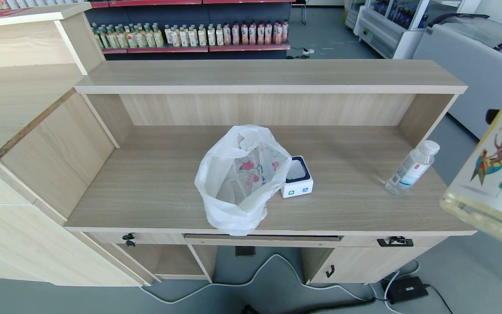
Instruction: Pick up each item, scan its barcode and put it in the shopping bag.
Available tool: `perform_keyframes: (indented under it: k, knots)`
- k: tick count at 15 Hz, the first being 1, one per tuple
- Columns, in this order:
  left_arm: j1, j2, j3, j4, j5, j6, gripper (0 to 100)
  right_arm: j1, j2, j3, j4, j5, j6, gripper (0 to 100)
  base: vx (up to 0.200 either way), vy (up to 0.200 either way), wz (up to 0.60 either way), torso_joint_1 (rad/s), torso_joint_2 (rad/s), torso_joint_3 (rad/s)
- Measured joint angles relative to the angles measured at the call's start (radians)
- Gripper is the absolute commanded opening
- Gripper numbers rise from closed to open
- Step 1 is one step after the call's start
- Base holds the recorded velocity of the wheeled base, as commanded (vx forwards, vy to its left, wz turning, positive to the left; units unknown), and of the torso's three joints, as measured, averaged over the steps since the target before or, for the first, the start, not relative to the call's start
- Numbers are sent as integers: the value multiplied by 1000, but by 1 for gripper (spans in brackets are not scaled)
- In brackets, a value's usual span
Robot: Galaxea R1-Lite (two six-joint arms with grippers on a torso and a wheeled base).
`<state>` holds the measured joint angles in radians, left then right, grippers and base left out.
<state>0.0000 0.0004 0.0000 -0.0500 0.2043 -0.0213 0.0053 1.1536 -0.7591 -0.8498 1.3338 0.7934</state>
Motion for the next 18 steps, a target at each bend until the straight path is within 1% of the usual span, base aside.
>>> perform_keyframes:
  k: [4,12,15,18]
  knots:
    - [0,0,0,0,0,0,100,0,-13,0,-1,42,9,0,0,0,0,0,0,0]
    - [0,0,0,0,0,0,100,-1,-29,-1,1,47,46,0,0,0,0,0,0,0]
    - [0,0,0,0,0,0,100,34,-55,14,6,43,89,0,0,0,0,0,0,0]
    - [0,0,0,0,0,0,100,82,-77,56,3,39,92,0,0,0,0,0,0,0]
